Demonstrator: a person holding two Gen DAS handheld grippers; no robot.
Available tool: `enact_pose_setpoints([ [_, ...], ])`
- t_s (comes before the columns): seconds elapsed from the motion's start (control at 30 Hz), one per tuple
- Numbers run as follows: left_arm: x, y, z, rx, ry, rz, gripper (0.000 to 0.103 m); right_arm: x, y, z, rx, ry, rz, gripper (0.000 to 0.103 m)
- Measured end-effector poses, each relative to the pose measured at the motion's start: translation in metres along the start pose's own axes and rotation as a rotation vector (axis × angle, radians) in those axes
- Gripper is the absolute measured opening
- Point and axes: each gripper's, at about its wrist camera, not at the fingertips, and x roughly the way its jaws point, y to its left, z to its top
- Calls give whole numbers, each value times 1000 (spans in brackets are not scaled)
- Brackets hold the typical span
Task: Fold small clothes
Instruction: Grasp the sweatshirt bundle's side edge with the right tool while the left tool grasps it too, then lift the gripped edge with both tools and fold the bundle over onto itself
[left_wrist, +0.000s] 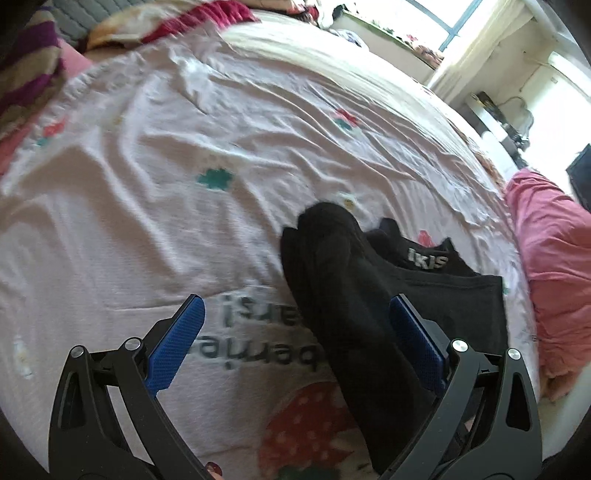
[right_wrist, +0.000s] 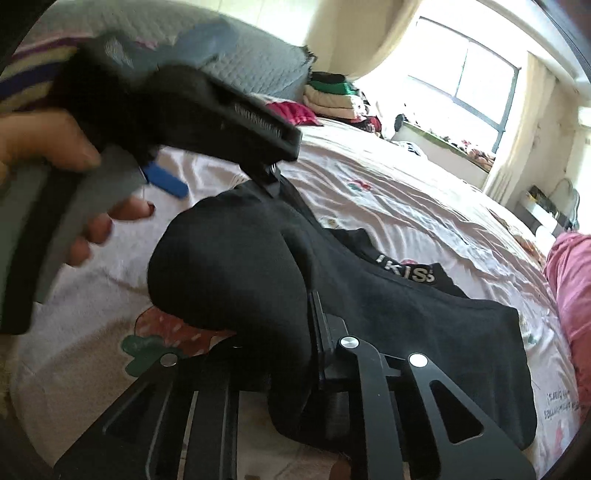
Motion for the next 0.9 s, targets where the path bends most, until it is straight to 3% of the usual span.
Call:
enact_pose_setpoints([
  [0.33, 12, -38, 1, -30, 33, -176, 91, -21, -17, -8, 84, -51, 24, 11],
  [0.53, 5, -74, -1, 50, 11, -167, 54, -38, -31, -11, 150, -81, 3, 10],
  [0.6, -1, -85, -2, 81, -6, -158, 37, -43, -40, -13, 184, -82, -2, 10],
  [0.9, -11, -130, -4, 159, -17, -168, 37, -64, -73, -20, 282, -107, -21, 9],
])
